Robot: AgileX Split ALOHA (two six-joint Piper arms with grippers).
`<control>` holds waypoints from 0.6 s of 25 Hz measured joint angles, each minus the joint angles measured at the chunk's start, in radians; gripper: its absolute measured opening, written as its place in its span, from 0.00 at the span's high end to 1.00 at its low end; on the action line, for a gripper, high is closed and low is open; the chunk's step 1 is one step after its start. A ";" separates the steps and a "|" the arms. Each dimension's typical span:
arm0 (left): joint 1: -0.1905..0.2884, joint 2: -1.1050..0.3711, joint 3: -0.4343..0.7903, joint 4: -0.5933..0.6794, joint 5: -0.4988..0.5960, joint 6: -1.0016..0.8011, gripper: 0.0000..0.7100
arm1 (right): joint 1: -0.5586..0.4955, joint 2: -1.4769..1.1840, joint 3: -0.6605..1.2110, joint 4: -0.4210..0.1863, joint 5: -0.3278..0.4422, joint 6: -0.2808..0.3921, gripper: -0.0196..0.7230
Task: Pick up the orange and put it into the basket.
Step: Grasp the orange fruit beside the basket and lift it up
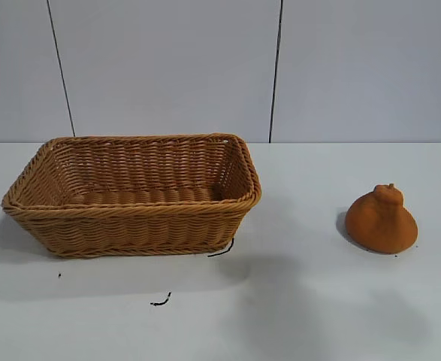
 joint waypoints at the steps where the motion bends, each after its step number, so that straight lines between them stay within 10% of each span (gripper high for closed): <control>1: 0.000 0.000 0.000 0.000 0.000 0.000 0.10 | 0.000 0.061 -0.039 0.007 -0.001 -0.008 0.04; 15: 0.000 0.000 0.000 0.000 0.000 0.000 0.10 | 0.000 0.603 -0.301 0.037 -0.027 -0.029 0.04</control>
